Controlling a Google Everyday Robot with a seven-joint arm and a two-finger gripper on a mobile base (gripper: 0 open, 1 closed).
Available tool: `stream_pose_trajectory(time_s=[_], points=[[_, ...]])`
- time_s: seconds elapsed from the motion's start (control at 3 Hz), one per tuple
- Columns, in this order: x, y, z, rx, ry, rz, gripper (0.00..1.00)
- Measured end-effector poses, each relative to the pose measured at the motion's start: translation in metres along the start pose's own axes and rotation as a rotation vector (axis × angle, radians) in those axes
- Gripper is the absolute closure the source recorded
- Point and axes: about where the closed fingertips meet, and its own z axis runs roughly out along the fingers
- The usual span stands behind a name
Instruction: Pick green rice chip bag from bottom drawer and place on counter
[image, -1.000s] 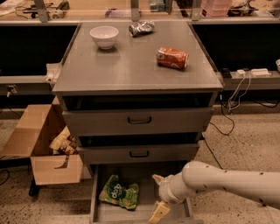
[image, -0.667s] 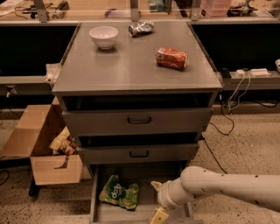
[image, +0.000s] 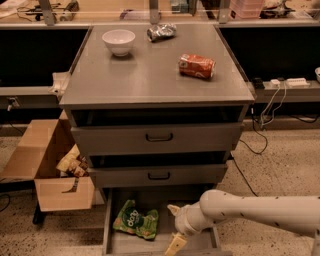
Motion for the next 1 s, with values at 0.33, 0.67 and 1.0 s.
stream_pose_trajectory(time_s=[0.33,0.67,1.0], points=[[0.003,-0.036,0.069,-0.013,-0.091,-0.030,0.00],[0.019,-0.060,0.138,-0.031,-0.179,0.027,0.00],[0.017,-0.058,0.134,-0.032,-0.175,0.019,0.00]])
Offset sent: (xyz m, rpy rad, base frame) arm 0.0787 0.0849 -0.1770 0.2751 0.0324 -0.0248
